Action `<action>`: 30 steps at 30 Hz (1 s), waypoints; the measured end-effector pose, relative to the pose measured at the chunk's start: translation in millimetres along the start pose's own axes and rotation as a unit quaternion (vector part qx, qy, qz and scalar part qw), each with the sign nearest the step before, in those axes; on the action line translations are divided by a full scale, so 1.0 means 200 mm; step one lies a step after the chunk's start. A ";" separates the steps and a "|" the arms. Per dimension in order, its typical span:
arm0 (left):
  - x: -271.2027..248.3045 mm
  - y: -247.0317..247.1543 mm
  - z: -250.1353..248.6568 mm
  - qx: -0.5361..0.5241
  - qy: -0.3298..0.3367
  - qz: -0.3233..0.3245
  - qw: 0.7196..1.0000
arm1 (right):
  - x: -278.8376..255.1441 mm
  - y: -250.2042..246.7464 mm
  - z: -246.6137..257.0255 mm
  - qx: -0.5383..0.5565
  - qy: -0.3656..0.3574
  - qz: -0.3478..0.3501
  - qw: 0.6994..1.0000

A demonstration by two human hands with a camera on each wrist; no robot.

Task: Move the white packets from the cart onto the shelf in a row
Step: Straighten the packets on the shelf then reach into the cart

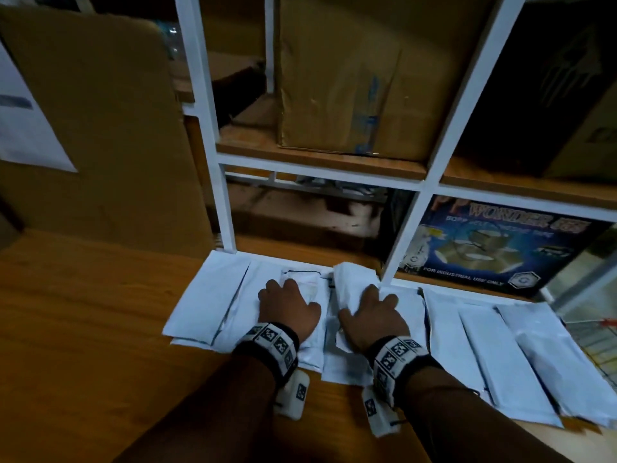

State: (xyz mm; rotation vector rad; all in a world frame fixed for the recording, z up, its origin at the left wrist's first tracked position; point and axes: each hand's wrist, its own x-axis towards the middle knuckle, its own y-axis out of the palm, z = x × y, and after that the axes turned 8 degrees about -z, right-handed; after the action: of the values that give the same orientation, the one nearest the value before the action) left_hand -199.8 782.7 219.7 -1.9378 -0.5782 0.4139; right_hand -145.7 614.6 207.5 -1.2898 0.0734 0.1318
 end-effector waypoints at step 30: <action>-0.13 0.09 -0.46 0.043 0.332 0.056 0.941 | 0.00 -0.25 -0.55 -0.024 -0.215 -0.085 0.973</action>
State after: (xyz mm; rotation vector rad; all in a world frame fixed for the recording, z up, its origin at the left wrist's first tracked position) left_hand -170.0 693.9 242.4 -1.8795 -0.0081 -0.1541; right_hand -136.1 495.1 224.3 -1.2845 -0.4124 0.2645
